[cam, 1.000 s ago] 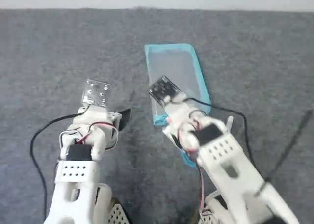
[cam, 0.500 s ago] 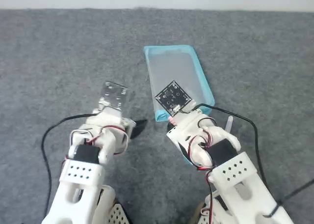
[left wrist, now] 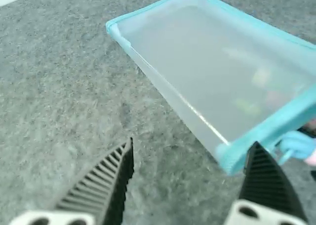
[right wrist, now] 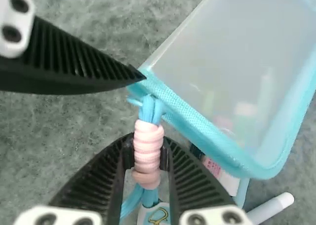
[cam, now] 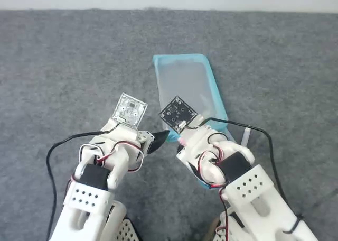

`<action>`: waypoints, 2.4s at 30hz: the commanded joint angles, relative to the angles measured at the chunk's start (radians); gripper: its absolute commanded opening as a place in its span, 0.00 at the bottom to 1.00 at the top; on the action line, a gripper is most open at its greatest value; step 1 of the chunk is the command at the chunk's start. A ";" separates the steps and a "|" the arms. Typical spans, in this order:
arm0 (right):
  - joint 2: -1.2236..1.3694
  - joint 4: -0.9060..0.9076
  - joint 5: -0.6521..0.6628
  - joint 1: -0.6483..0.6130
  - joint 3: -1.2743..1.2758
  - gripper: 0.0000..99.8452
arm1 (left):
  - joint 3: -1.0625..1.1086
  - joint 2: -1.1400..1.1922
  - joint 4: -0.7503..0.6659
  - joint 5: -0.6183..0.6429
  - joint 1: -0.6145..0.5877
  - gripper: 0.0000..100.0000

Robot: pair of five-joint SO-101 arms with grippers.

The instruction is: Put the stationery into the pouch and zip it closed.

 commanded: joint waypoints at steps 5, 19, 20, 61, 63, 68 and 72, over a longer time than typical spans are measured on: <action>-0.042 0.067 0.023 -0.008 -0.181 0.01 | -0.019 0.072 -0.032 -0.078 0.018 0.34; -0.053 0.206 0.091 -0.064 -0.210 0.01 | -0.015 0.074 -0.112 -0.048 -0.006 0.31; -0.053 0.214 0.094 -0.064 -0.210 0.01 | -0.013 0.074 -0.117 -0.048 -0.006 0.31; -0.053 0.292 0.259 0.344 -0.109 0.01 | 0.015 0.074 -0.175 -0.046 -0.107 0.31; -0.044 0.283 0.256 0.306 -0.130 0.01 | 0.019 0.072 -0.173 -0.049 -0.100 0.31; -0.033 0.275 0.170 0.160 -0.236 0.01 | 0.027 0.064 -0.158 -0.077 -0.097 0.31; 0.051 0.282 0.109 0.071 -0.365 0.01 | 0.024 0.064 -0.138 -0.080 -0.097 0.31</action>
